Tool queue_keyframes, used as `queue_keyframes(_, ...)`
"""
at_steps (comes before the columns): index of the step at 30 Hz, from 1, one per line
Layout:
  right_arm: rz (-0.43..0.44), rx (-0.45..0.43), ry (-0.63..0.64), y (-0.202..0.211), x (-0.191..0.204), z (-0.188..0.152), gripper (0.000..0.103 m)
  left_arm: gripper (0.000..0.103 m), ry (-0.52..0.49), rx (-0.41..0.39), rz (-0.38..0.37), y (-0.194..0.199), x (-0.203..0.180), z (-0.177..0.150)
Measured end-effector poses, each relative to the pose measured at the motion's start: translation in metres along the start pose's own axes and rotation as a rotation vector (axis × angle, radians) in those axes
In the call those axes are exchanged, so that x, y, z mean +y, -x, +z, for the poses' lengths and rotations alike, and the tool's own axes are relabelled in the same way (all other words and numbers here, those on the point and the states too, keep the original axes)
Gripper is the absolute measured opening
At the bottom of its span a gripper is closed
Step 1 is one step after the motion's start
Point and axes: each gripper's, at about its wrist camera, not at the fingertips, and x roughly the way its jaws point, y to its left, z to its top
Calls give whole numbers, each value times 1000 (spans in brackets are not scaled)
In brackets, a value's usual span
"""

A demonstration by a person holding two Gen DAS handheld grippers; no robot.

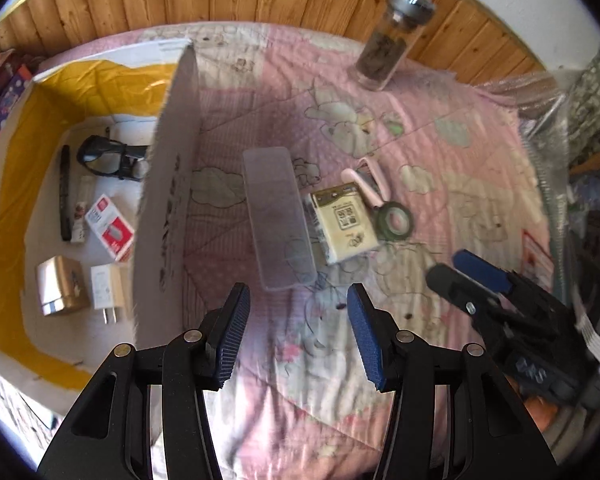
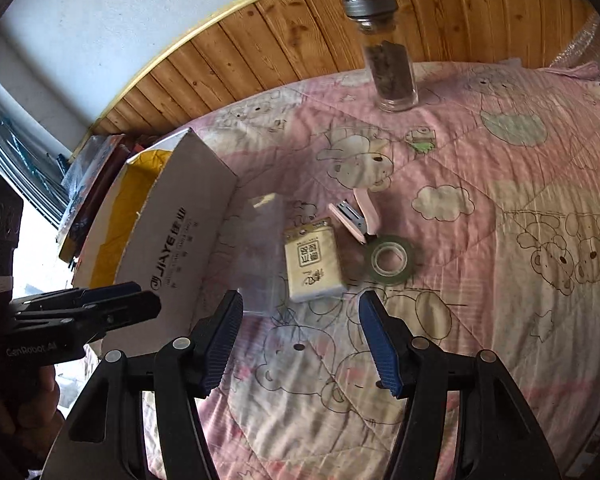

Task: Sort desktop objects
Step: 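Move both tools back toward the clear plastic case and yellow tissue pack, then grasp the clear plastic case with the left tool while the right tool grasps the yellow tissue pack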

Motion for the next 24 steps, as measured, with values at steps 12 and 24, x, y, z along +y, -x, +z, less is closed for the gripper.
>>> queue_keyframes(12,-65,103,184,-75,16,5,62,53,49,123,72,-82,7,44)
queue_keyframes(24,-100,141,271,-125,11,9,62,61,81,185,58,-121,14,48)
